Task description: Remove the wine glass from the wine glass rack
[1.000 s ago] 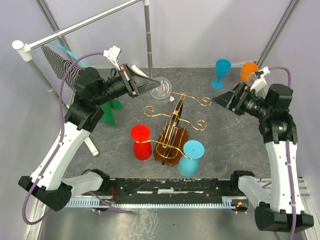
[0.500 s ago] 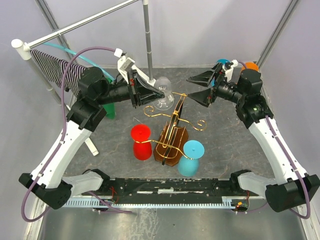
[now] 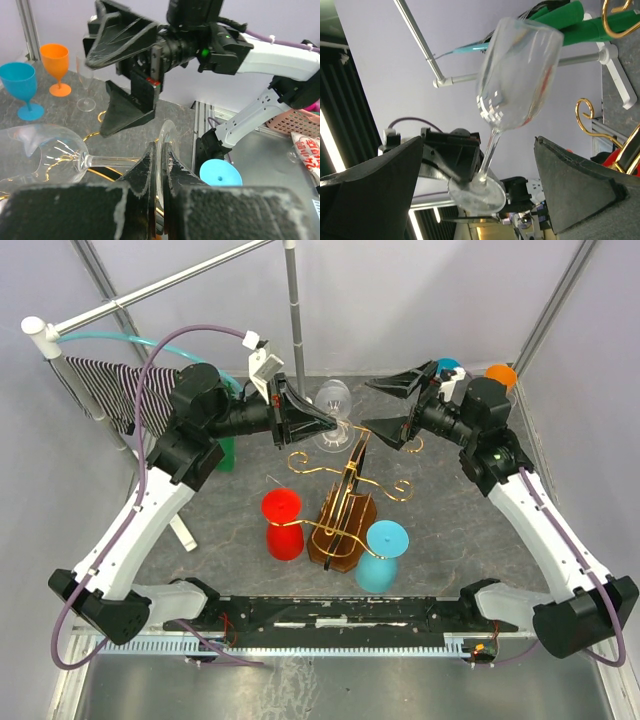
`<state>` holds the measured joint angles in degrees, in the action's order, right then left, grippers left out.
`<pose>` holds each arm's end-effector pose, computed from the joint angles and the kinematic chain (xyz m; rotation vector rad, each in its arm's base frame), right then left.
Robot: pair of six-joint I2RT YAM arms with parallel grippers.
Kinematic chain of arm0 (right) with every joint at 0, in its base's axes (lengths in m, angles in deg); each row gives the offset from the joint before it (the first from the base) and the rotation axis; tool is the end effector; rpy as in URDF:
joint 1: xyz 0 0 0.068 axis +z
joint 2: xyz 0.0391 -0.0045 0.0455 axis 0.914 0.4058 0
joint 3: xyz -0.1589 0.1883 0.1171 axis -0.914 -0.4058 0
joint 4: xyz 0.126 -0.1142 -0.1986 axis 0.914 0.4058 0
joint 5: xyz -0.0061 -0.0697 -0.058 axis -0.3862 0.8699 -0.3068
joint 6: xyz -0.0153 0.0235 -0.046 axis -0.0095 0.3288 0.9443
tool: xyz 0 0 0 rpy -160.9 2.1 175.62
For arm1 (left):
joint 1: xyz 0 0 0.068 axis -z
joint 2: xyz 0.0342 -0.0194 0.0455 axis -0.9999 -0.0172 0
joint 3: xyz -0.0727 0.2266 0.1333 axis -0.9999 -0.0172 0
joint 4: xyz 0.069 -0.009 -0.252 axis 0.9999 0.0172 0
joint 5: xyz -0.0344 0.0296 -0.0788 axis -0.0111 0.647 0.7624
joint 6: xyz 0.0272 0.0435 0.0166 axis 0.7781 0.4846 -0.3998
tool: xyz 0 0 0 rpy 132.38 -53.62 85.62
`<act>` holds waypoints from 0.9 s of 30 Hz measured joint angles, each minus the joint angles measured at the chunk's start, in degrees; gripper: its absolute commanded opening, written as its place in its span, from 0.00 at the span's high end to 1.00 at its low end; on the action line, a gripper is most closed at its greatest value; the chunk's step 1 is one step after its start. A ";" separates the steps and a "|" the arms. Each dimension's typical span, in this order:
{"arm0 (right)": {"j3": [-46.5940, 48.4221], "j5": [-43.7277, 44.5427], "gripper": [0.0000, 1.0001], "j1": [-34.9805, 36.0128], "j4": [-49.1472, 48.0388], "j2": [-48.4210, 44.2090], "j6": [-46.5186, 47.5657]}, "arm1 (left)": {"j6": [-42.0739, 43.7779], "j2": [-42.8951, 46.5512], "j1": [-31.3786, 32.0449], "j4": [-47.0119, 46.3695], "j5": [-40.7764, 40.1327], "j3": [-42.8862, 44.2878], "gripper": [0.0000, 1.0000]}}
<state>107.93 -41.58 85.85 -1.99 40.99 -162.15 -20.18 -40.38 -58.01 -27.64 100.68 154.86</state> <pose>0.2426 0.1087 0.4166 0.8352 1.9089 1.9451 0.2049 -0.1545 0.4805 0.9296 1.4126 -1.2620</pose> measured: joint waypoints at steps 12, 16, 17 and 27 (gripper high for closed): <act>0.35 3.93 0.00 3.78 -2.25 6.14 -4.66 | 0.00 -0.07 0.00 -3.61 2.99 1.05 0.97; 0.76 4.68 0.00 5.33 -3.32 7.34 -5.53 | 0.00 -0.42 0.00 -4.04 3.96 1.07 0.97; 0.76 4.87 0.01 5.64 -3.76 7.50 -5.81 | 0.00 -0.57 0.00 -4.31 4.13 1.07 0.97; 0.96 6.67 0.11 7.26 -6.99 8.92 -8.61 | 0.00 -0.98 0.22 -5.14 4.55 1.05 0.97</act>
<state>108.89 -34.91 93.11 -8.99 49.91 -170.76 -20.18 -41.37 -57.79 -32.78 105.23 155.91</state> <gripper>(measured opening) 0.916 0.068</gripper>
